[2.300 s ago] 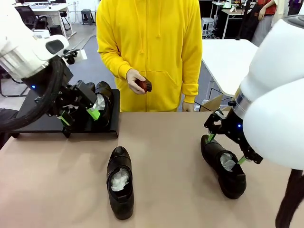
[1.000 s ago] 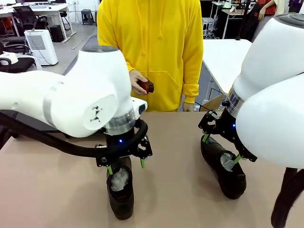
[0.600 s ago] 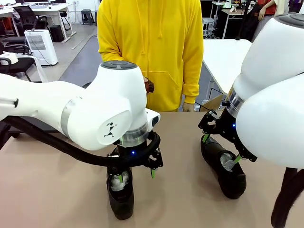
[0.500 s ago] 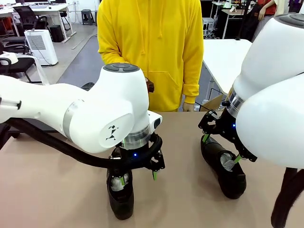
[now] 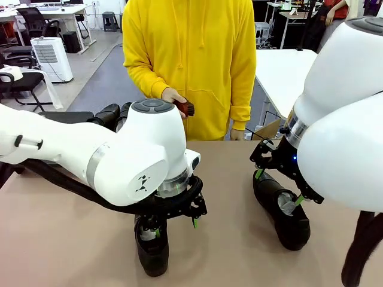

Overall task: Organize the shoes by placing them on the stand.
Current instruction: Place the Shoe from the middle of the table onto the Shoes Stand.

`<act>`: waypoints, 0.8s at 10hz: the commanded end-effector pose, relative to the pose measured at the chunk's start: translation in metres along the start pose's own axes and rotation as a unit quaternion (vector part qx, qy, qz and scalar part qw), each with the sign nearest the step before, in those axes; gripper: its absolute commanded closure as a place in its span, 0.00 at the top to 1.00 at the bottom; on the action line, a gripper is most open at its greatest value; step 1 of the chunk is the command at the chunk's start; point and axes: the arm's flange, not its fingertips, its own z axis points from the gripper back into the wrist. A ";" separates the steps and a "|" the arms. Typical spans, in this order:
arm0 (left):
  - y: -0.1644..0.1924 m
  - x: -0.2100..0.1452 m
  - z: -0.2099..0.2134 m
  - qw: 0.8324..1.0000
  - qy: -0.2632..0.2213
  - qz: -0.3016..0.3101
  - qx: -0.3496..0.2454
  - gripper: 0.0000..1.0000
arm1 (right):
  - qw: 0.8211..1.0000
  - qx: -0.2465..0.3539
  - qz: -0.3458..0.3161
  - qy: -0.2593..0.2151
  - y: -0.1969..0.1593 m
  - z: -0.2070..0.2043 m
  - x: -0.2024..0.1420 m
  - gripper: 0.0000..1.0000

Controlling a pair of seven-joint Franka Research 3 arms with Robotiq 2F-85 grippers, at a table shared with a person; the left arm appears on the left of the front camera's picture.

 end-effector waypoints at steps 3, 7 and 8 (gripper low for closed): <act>0.003 0.003 -0.013 0.999 0.007 -0.016 0.033 0.64 | 1.000 0.005 0.009 0.006 0.003 0.001 0.002 1.00; 0.009 0.006 -0.009 0.999 0.011 -0.017 0.043 0.00 | 1.000 0.005 0.009 0.006 0.003 0.001 0.002 1.00; 0.011 0.007 -0.009 0.999 0.019 -0.014 0.046 0.00 | 1.000 0.005 0.009 0.006 0.003 0.001 0.002 1.00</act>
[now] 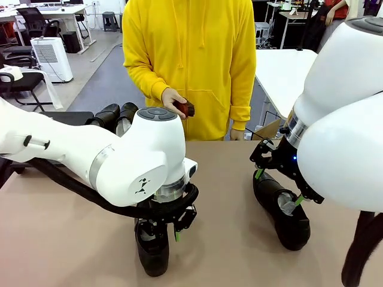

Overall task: Organize the shoes by placing them on the stand.
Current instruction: Place the Shoe from the middle of the table onto the Shoes Stand.

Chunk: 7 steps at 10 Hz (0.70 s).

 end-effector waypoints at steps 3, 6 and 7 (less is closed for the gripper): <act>0.007 0.007 0.004 1.000 0.001 -0.014 0.016 0.00 | 1.000 0.005 0.009 0.006 0.003 0.001 0.002 1.00; 0.017 0.008 0.025 0.998 0.020 -0.054 -0.004 0.00 | 1.000 0.005 0.009 0.006 0.003 0.001 0.002 1.00; 0.029 0.007 0.056 0.995 0.017 -0.077 -0.056 0.00 | 1.000 0.005 0.009 0.006 0.003 0.001 0.002 1.00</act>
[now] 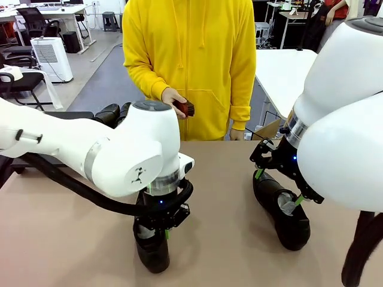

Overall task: Organize the shoes by placing them on the stand.
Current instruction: Place the Shoe from the middle of the table onto the Shoes Stand.

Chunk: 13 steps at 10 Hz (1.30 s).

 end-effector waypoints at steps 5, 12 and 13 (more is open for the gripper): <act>0.111 0.015 0.194 0.980 -0.111 -0.136 -0.092 0.00 | 1.000 0.005 0.009 0.006 0.003 0.001 0.002 1.00; 0.259 0.119 0.252 0.977 -0.207 -0.050 -0.006 0.00 | 1.000 0.005 0.009 0.006 0.003 0.001 0.002 1.00; 0.274 0.129 0.243 0.983 -0.183 -0.015 0.000 0.00 | 1.000 0.005 0.009 0.006 0.003 0.001 0.002 1.00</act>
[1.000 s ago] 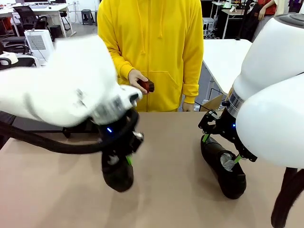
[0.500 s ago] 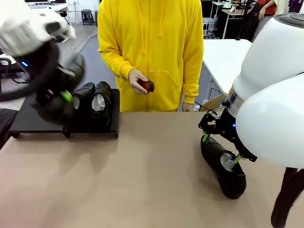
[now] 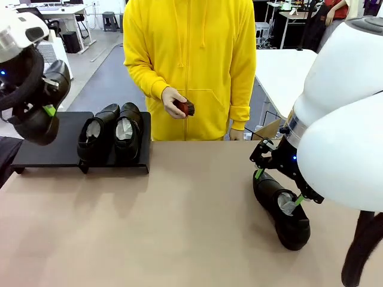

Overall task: Organize the shoes by placing them on the stand.
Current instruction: Place the Shoe from the middle of the table onto the Shoes Stand.

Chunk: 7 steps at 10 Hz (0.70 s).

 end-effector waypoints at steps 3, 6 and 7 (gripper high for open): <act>0.000 0.000 0.000 1.000 0.000 0.000 0.000 0.00 | 1.000 0.005 0.009 0.006 0.003 0.001 0.002 1.00; 0.012 0.002 -0.016 0.998 -0.006 0.037 0.045 0.00 | 1.000 0.005 0.009 0.006 0.003 0.001 0.002 1.00; 0.029 0.013 -0.024 0.992 -0.052 0.054 0.098 0.00 | 1.000 0.005 0.009 0.006 0.003 0.001 0.002 1.00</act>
